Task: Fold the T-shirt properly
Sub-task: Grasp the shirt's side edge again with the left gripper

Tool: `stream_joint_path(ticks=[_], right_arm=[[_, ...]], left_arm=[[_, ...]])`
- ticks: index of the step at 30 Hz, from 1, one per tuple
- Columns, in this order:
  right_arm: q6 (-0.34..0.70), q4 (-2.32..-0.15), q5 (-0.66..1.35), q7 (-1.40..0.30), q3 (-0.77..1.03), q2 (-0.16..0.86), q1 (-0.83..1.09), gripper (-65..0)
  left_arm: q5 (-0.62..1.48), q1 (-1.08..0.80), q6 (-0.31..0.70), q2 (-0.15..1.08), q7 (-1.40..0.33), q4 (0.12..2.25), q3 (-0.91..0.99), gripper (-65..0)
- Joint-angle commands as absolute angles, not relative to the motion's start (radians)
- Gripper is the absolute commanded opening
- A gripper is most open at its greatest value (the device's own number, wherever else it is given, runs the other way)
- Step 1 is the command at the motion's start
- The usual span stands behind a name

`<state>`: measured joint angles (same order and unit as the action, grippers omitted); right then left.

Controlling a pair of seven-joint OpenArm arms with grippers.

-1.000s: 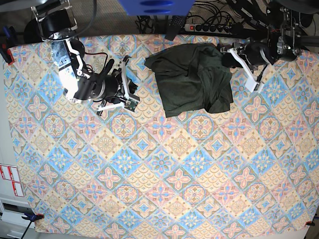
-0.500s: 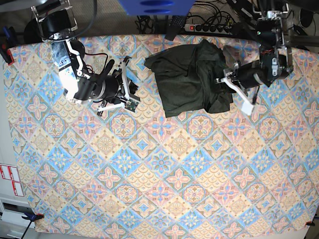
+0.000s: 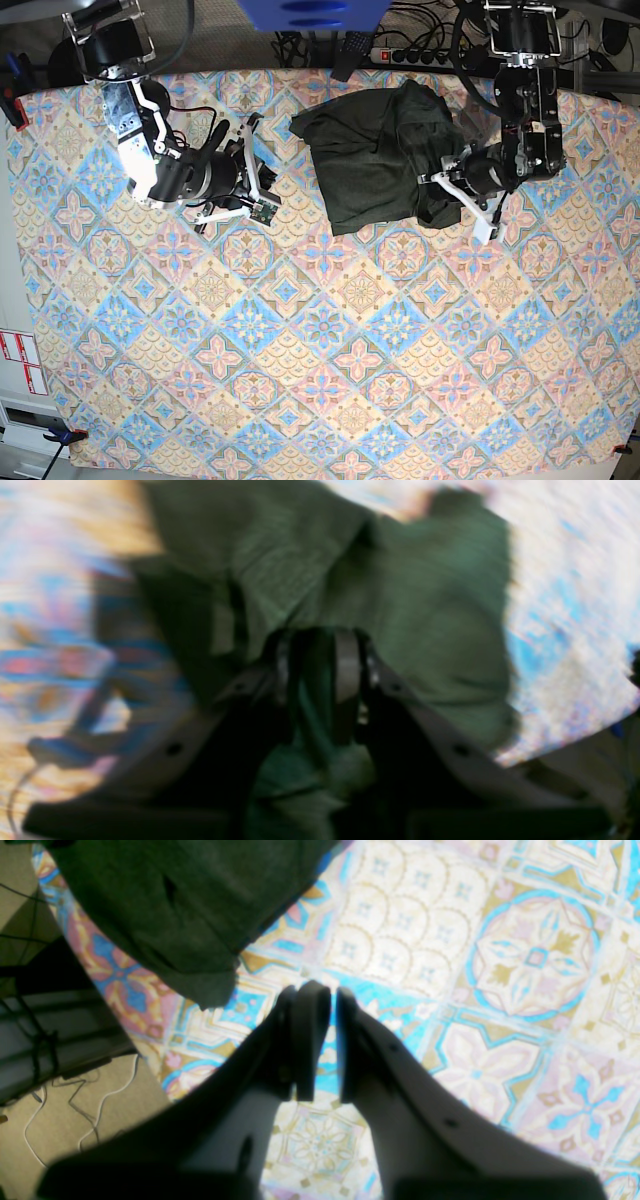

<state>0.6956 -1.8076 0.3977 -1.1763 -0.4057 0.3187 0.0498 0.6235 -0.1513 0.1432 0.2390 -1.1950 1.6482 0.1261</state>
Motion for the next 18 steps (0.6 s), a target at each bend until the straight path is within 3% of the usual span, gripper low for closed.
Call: stream_joint_path(ticks=[1,9,18], right_arm=[[0.698,-1.827,0.41,-1.162,-0.4,0.325,0.033,-59.0],[0.698,-1.825,0.41,-1.162,-0.4,0.325,0.031,-59.0],[0.698,-1.825,0.41,-1.162,-0.4,0.325,0.031,-59.0]], left_arm=[[0.618,-0.168,0.147,0.278,-1.156,1.659,0.13,-53.5],[0.613,-0.211,0.147,0.343,-1.075,1.538,0.137,-54.1],[0.615,-0.245,0.153,0.343,-1.061,1.54,0.309,-54.1]])
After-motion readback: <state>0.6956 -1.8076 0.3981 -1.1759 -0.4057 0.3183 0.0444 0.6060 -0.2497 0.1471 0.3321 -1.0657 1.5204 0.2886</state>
